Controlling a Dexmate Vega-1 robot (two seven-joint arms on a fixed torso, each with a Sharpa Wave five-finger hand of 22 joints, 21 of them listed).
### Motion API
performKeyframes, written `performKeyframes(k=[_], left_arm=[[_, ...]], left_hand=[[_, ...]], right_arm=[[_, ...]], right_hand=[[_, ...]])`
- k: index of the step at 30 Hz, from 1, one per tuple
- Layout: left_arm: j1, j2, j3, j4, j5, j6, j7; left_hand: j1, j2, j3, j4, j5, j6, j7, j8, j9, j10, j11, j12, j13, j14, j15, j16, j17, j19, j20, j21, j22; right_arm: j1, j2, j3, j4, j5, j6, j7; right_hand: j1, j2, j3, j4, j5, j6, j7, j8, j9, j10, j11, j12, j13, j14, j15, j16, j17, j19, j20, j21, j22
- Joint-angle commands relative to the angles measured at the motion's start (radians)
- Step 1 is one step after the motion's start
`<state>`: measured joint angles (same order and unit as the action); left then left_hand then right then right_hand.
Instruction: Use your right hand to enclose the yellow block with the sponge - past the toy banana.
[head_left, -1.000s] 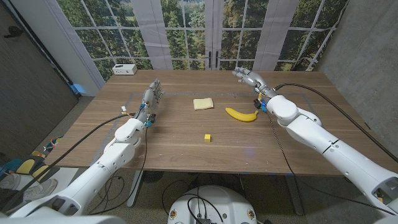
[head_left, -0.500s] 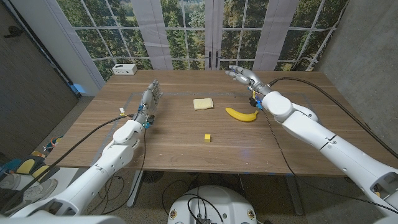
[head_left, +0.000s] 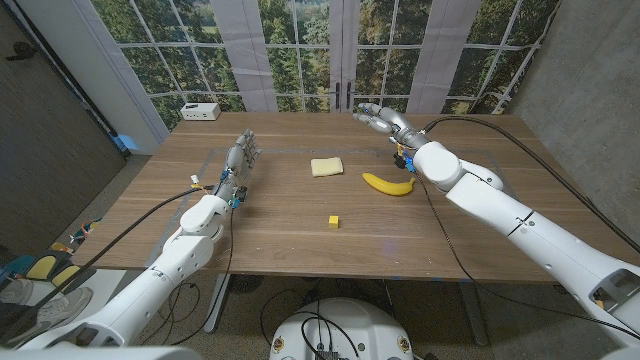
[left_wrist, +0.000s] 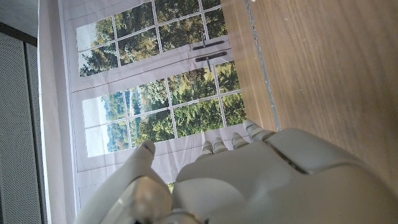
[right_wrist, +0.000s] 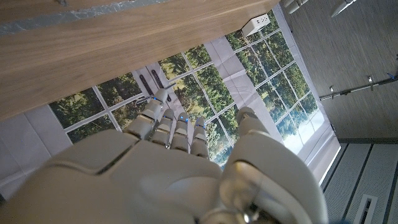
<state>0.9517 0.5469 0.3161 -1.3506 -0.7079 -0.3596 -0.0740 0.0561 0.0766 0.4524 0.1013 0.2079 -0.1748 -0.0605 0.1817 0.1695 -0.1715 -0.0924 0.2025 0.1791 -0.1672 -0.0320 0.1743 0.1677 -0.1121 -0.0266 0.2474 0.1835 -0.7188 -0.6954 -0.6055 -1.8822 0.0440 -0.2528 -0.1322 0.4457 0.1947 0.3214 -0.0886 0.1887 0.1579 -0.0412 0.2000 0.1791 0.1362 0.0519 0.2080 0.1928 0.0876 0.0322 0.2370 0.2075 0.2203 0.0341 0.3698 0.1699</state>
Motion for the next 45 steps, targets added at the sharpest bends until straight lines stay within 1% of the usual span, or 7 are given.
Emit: performKeyframes(k=[1, 12, 29, 34, 37, 40, 45], left_arm=[[0.017, 0.006, -0.007, -0.015, 0.000, -0.017, -0.003], [0.021, 0.008, -0.009, -0.016, -0.004, -0.013, -0.001], [0.017, 0.004, -0.011, -0.001, -0.012, -0.016, -0.012], [0.014, 0.004, -0.010, 0.003, -0.014, -0.015, -0.018], [0.015, 0.005, -0.011, 0.002, -0.011, -0.015, -0.013], [0.013, 0.007, -0.011, 0.004, -0.012, -0.014, -0.017], [0.011, 0.007, -0.012, 0.008, -0.015, -0.014, -0.022]], left_hand=[[0.008, 0.006, -0.003, -0.002, 0.004, -0.023, 0.006, 0.003, 0.003, -0.024, 0.001, 0.003, 0.003, -0.072, -0.003, 0.007, 0.003, 0.008, -0.001, -0.001, 0.003], [0.008, 0.006, -0.004, -0.003, 0.004, -0.019, 0.008, 0.003, 0.003, -0.021, 0.004, 0.003, 0.003, -0.070, -0.002, 0.007, 0.003, 0.010, -0.001, -0.003, 0.003], [0.008, 0.006, -0.006, -0.003, 0.004, -0.015, 0.009, 0.003, 0.003, -0.020, 0.007, 0.002, 0.003, -0.068, -0.001, 0.006, 0.003, 0.011, 0.001, -0.005, 0.003], [0.008, 0.006, -0.007, -0.003, 0.004, -0.014, 0.009, 0.003, 0.003, -0.018, 0.007, 0.002, 0.003, -0.068, -0.001, 0.006, 0.003, 0.012, 0.001, -0.006, 0.003], [0.008, 0.006, -0.007, -0.004, 0.004, -0.011, 0.009, 0.003, 0.003, -0.016, 0.011, 0.002, 0.003, -0.067, 0.000, 0.006, 0.003, 0.012, 0.002, -0.007, 0.003], [0.008, 0.006, -0.008, -0.004, 0.004, -0.011, 0.008, 0.003, 0.003, -0.016, 0.013, 0.002, 0.003, -0.067, 0.000, 0.006, 0.003, 0.013, 0.002, -0.007, 0.003], [0.008, 0.006, -0.008, -0.004, 0.004, -0.010, 0.010, 0.003, 0.003, -0.016, 0.009, 0.001, 0.003, -0.067, 0.000, 0.005, 0.003, 0.012, 0.002, -0.008, 0.003]], right_arm=[[0.047, 0.022, -0.051, 0.000, -0.066, -0.036, 0.035], [0.086, 0.039, -0.090, 0.004, -0.115, -0.078, 0.073], [0.148, 0.061, -0.168, -0.003, -0.210, -0.189, 0.132], [0.169, 0.068, -0.194, 0.002, -0.243, -0.214, 0.149], [0.173, 0.072, -0.198, 0.018, -0.242, -0.194, 0.156], [0.182, 0.077, -0.214, 0.019, -0.267, -0.214, 0.160], [0.193, 0.088, -0.233, 0.025, -0.290, -0.231, 0.171]], right_hand=[[0.016, -0.004, 0.010, -0.001, 0.003, 0.013, -0.002, 0.005, 0.004, 0.012, 0.000, 0.008, 0.004, 0.011, -0.004, 0.006, 0.003, 0.011, -0.004, -0.004, 0.006], [0.021, -0.005, 0.017, 0.000, 0.003, 0.017, -0.001, 0.003, 0.004, 0.018, -0.001, 0.008, 0.004, 0.012, -0.008, 0.006, 0.004, 0.015, -0.008, -0.007, 0.006], [0.029, -0.007, 0.026, -0.001, 0.002, 0.023, -0.003, 0.002, 0.004, 0.021, -0.004, 0.007, 0.004, 0.012, -0.014, 0.006, 0.004, 0.015, -0.010, -0.013, 0.006], [0.032, -0.007, 0.029, -0.001, 0.002, 0.024, -0.005, 0.000, 0.005, 0.016, -0.010, 0.004, 0.004, 0.008, -0.016, 0.004, 0.004, 0.013, -0.010, -0.016, 0.006], [0.034, -0.007, 0.031, -0.001, 0.002, 0.026, -0.007, 0.000, 0.005, 0.016, -0.011, 0.003, 0.004, 0.007, -0.019, 0.003, 0.004, 0.013, -0.016, -0.018, 0.006], [0.037, -0.005, 0.035, -0.001, 0.002, 0.027, -0.007, 0.000, 0.005, 0.018, -0.013, 0.003, 0.004, 0.007, -0.026, 0.003, 0.004, 0.014, -0.024, -0.019, 0.006], [0.044, -0.005, 0.041, -0.003, 0.003, 0.029, -0.008, -0.001, 0.005, 0.018, -0.018, 0.002, 0.004, 0.006, -0.029, 0.002, 0.003, 0.014, -0.026, -0.022, 0.006]])
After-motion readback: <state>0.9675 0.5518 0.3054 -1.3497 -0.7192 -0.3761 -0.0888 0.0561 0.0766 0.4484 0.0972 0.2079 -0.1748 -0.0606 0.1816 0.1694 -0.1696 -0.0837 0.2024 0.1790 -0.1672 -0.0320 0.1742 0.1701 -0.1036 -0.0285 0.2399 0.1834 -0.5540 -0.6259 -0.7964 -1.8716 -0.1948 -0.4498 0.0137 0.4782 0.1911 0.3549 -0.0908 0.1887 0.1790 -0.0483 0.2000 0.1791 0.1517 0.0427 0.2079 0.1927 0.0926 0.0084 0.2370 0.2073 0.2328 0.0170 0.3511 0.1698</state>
